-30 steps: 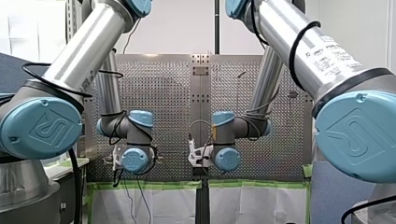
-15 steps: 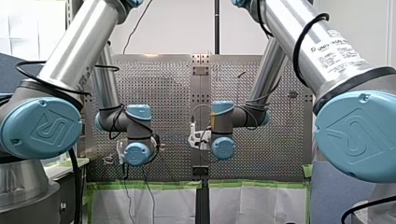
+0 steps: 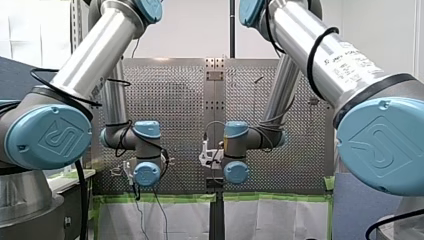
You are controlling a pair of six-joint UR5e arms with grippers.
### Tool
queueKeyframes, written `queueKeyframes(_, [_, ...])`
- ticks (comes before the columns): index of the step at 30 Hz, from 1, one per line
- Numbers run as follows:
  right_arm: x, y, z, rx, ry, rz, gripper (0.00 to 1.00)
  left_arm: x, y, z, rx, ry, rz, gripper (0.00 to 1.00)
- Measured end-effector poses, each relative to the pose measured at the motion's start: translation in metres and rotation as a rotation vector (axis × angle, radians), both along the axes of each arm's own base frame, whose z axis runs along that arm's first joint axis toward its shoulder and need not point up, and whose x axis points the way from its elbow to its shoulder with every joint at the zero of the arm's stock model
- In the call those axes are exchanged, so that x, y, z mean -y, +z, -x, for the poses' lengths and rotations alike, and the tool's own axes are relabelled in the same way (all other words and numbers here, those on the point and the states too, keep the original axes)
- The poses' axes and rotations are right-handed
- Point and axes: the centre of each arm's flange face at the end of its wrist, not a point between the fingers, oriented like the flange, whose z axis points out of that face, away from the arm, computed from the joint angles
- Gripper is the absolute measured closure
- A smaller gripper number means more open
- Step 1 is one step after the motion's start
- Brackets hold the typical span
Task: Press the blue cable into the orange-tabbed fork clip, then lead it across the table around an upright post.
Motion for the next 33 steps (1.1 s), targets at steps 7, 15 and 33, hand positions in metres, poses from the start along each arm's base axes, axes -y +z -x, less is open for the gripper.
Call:
queueKeyframes(7, [0.011, -0.02, -0.01, 0.011, 0.021, 0.013, 1.0, -0.008, -0.019, -0.005, 0.003, 0.023, 0.0, 1.0])
queueKeyframes(15, [0.022, -0.028, -0.02, -0.005, 0.043, -0.011, 1.0, -0.018, -0.04, -0.007, -0.025, 0.051, -0.044, 1.0])
queueKeyframes(33, [0.046, -0.057, -0.045, -0.075, 0.072, -0.076, 1.0, -0.041, -0.081, -0.068, 0.007, 0.082, -0.054, 1.0])
